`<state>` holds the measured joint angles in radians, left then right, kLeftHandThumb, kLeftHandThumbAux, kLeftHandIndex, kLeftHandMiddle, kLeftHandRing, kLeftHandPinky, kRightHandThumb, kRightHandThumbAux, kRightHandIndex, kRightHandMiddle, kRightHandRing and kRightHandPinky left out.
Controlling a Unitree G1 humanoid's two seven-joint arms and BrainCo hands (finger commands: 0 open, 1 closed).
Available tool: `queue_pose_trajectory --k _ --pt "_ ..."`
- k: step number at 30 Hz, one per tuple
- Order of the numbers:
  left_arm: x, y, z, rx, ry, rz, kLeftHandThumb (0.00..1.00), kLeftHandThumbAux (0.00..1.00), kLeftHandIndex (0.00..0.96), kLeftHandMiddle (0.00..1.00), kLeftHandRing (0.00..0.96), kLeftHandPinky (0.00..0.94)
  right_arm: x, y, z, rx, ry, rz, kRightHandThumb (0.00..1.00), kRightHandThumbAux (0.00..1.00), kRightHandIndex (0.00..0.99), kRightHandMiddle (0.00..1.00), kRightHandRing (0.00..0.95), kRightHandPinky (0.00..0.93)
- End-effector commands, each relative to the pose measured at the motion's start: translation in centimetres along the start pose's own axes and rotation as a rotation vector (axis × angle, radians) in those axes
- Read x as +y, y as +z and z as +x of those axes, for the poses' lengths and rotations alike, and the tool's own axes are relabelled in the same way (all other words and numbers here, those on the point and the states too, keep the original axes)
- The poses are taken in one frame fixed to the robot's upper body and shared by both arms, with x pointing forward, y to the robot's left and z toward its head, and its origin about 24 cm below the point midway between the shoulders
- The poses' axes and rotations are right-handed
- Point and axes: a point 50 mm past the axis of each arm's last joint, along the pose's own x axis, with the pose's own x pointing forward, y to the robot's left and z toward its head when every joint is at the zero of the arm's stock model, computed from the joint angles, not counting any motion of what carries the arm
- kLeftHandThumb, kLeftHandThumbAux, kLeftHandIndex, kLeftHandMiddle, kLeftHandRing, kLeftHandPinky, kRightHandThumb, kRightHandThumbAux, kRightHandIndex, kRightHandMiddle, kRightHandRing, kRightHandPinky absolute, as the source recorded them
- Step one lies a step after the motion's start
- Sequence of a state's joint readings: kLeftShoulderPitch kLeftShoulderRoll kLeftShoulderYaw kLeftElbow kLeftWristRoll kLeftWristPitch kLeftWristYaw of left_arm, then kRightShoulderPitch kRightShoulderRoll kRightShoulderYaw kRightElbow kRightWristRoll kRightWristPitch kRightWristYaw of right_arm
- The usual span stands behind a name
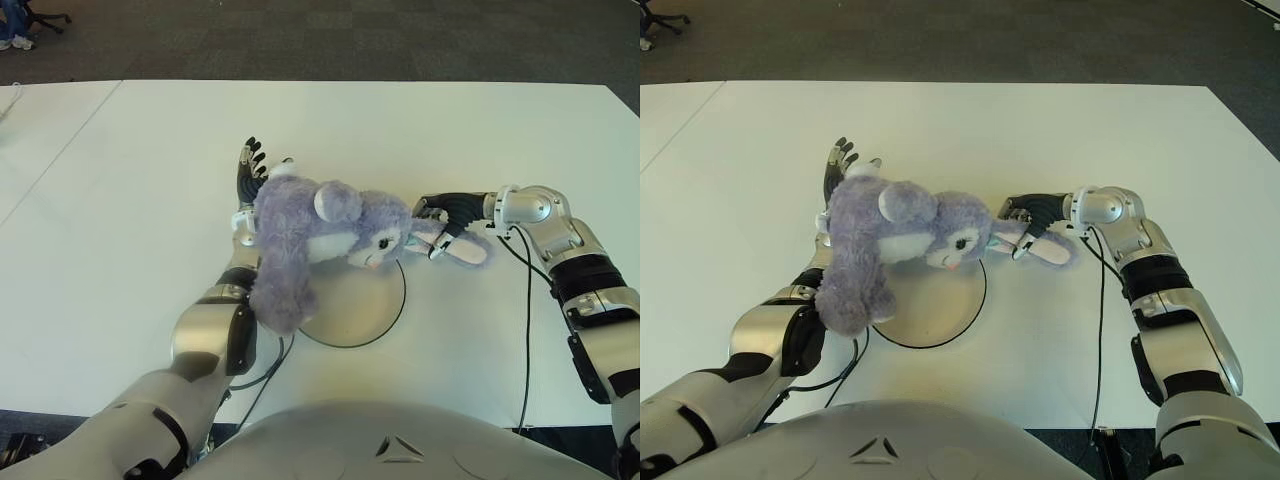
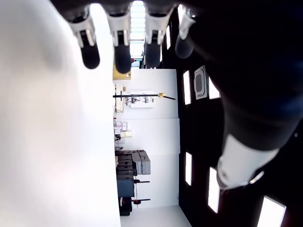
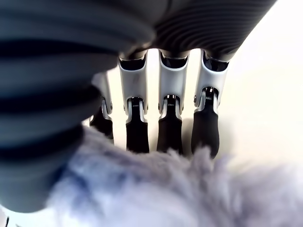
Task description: Put the doll into the plate.
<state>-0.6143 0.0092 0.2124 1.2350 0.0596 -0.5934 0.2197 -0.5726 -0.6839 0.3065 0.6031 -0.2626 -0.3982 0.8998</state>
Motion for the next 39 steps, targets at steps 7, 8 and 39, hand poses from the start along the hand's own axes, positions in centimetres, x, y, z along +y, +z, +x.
queue_pose_trajectory --k 7,8,39 --pt "0.4 -7.3 -5.1 0.348 0.005 0.033 0.031 0.767 0.042 0.106 0.124 0.151 -2.2 -1.2 -0.1 0.111 0.054 0.074 0.665 0.742 0.403 0.355 0.382 0.331" --pt "0.4 -7.3 -5.1 0.348 0.005 0.032 0.032 0.767 0.042 0.106 0.124 0.151 -2.4 -1.2 -0.1 0.113 0.056 0.078 0.665 0.742 0.403 0.353 0.38 0.329" --pt "0.4 -7.4 -5.2 0.348 0.008 0.033 0.061 0.764 0.047 0.105 0.118 0.155 -4.5 -1.3 -1.1 0.066 0.213 0.234 0.66 0.741 0.395 0.266 0.289 0.268"
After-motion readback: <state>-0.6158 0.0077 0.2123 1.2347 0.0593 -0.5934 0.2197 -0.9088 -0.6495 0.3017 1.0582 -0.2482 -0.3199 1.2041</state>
